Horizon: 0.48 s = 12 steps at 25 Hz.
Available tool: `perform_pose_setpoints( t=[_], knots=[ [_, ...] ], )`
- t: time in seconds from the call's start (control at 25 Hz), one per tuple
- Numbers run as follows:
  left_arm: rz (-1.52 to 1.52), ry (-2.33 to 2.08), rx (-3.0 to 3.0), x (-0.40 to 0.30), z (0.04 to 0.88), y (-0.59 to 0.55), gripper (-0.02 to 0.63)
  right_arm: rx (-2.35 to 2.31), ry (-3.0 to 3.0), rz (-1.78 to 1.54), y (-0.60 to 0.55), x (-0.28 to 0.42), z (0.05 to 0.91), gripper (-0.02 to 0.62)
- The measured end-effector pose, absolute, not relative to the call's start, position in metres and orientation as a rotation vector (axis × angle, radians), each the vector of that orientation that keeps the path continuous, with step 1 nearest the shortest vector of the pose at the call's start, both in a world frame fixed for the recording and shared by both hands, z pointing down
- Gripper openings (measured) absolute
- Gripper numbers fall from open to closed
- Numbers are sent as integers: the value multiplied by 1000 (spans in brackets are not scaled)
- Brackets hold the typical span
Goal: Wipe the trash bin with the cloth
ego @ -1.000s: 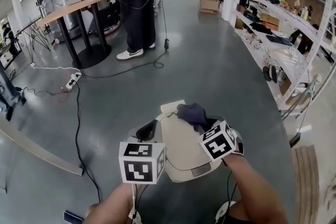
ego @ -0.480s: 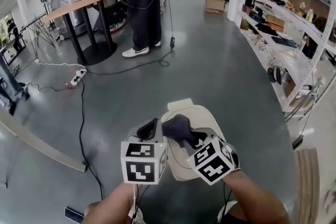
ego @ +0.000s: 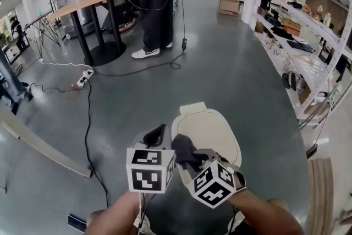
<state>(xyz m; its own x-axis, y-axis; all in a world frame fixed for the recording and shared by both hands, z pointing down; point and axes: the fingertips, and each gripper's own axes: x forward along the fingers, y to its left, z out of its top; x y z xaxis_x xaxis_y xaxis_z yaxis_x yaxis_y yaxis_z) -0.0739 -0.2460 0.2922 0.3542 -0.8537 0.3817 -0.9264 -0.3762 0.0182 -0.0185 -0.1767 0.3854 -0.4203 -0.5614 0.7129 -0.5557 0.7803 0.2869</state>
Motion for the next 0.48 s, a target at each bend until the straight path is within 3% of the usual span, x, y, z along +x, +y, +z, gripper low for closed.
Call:
perform_pose_setpoints(
  t=[0.48],
  knots=[
    [452, -1544, 2468, -46, 290, -237, 0, 894, -2139, 46, -181, 6, 383, 89]
  ],
)
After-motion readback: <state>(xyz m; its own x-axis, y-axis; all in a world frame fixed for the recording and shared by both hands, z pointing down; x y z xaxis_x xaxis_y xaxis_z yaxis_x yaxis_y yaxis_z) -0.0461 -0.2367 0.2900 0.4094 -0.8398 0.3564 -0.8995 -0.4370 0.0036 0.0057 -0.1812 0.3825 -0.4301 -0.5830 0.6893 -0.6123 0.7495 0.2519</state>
